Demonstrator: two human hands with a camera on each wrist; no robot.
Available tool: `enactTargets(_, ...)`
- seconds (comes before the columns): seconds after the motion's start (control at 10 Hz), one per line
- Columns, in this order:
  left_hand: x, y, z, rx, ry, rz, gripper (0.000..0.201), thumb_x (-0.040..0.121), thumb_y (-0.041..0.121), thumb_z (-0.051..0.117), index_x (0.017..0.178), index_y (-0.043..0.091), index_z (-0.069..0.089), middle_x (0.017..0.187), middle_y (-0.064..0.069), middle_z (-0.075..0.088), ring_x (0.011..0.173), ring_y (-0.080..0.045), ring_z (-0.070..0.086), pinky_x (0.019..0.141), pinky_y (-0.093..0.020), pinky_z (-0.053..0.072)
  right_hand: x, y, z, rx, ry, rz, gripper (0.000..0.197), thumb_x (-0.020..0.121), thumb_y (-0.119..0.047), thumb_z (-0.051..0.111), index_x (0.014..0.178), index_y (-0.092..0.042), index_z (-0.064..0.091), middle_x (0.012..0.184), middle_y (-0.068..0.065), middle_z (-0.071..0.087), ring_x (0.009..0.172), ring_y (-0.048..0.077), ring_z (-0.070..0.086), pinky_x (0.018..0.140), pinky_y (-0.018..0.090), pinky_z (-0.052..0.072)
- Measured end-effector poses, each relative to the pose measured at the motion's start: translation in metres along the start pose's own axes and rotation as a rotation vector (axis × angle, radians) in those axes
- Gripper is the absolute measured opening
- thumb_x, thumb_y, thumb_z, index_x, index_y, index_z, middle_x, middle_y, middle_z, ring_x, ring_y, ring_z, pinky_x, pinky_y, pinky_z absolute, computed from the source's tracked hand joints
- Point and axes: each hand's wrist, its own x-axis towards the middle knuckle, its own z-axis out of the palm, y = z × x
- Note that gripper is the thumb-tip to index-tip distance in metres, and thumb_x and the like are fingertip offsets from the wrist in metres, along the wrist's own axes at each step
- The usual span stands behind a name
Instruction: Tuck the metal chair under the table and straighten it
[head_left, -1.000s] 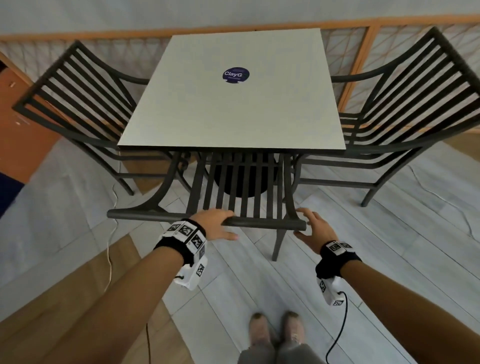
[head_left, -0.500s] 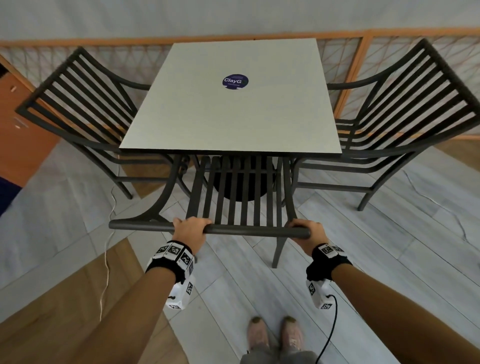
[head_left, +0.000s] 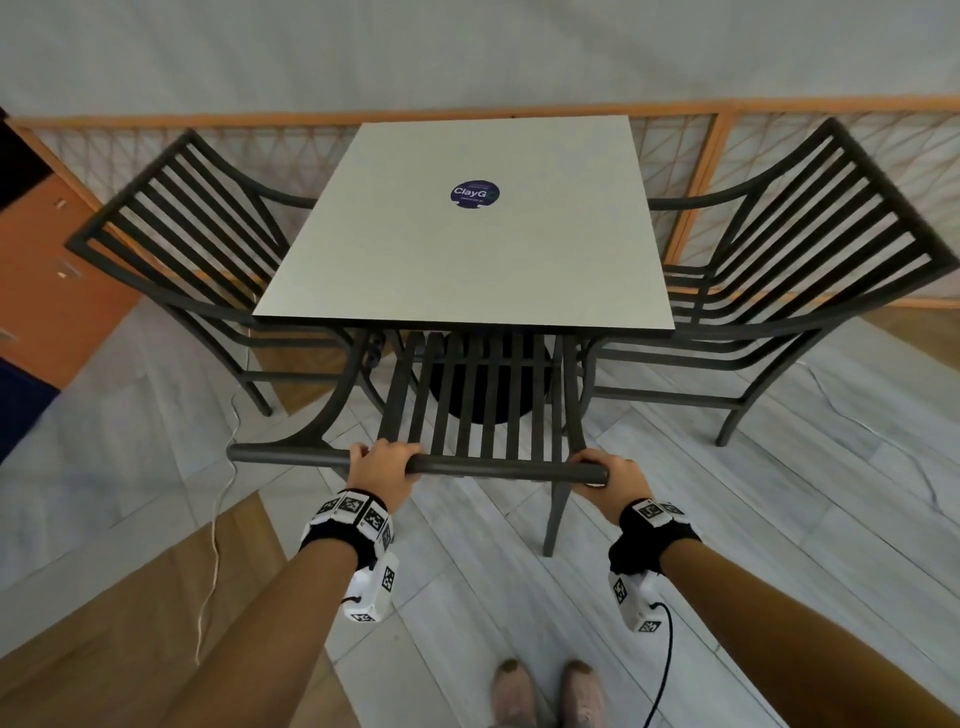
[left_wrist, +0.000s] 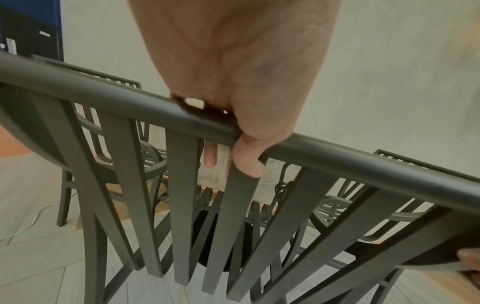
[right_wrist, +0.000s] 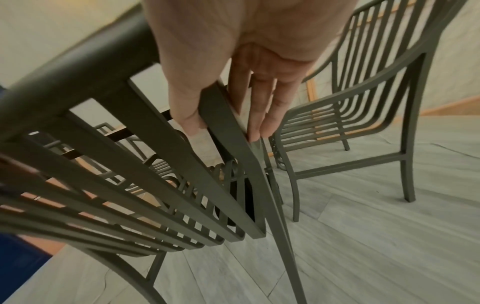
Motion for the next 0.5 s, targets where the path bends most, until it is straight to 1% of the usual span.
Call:
enactTargets(0.1, -0.002, 0.015, 0.003, 0.038, 0.022, -0.039, 0.017, 0.091, 0.028, 0.051, 0.105, 0.028, 0.060, 0.102, 0.005, 0.065, 0.108, -0.021, 0.054, 0.107, -0.047, 0.026, -0.013, -0.006, -0.013, -0.069, -0.024, -0.058, 0.021, 0.079, -0.023, 0.070, 0.098, -0.031, 0.064, 0.087, -0.007, 0.070, 0.080, 0.012, 0.063, 0.076, 0.030, 0.052)
enactTargets(0.2, -0.007, 0.035, 0.008, 0.050, 0.033, -0.057, 0.026, 0.092, 0.029, 0.052, 0.117, 0.025, 0.057, 0.118, 0.003, 0.063, 0.120, -0.023, 0.051, 0.113, -0.051, 0.021, -0.030, -0.014, -0.028, -0.108, -0.013, -0.116, 0.029, 0.081, -0.024, 0.067, 0.108, -0.033, 0.061, 0.100, -0.009, 0.070, 0.092, 0.010, 0.063, 0.088, 0.029, 0.050)
enactTargets(0.3, -0.022, 0.057, 0.016, 0.004, 0.119, -0.031, 0.035, 0.091, 0.025, 0.052, 0.127, 0.023, 0.053, 0.131, 0.001, 0.058, 0.130, -0.023, 0.045, 0.118, -0.053, 0.018, -0.049, -0.025, -0.047, -0.125, -0.044, -0.134, 0.030, 0.083, -0.028, 0.065, 0.112, -0.036, 0.059, 0.114, -0.010, 0.068, 0.105, 0.009, 0.060, 0.098, 0.032, 0.047)
enactTargets(0.4, -0.049, 0.075, 0.027, -0.129, 0.190, -0.049, 0.058, 0.091, 0.016, 0.051, 0.145, 0.026, 0.032, 0.156, 0.003, 0.032, 0.147, -0.018, 0.023, 0.121, -0.049, 0.012, -0.066, -0.034, -0.076, -0.194, -0.075, -0.176, 0.019, 0.085, -0.034, 0.061, 0.100, -0.046, 0.059, 0.115, -0.013, 0.067, 0.107, 0.008, 0.060, 0.098, 0.036, 0.048)
enactTargets(0.5, -0.086, 0.081, 0.036, -0.205, 0.091, -0.055, 0.077, 0.092, 0.017, 0.046, 0.150, 0.033, -0.002, 0.154, 0.015, -0.018, 0.148, -0.010, -0.006, 0.120, -0.041, 0.010, -0.080, -0.060, -0.132, -0.238, -0.036, -0.258, 0.017, 0.087, -0.034, 0.060, 0.099, -0.046, 0.061, 0.110, -0.018, 0.068, 0.102, -0.002, 0.060, 0.097, 0.032, 0.049)
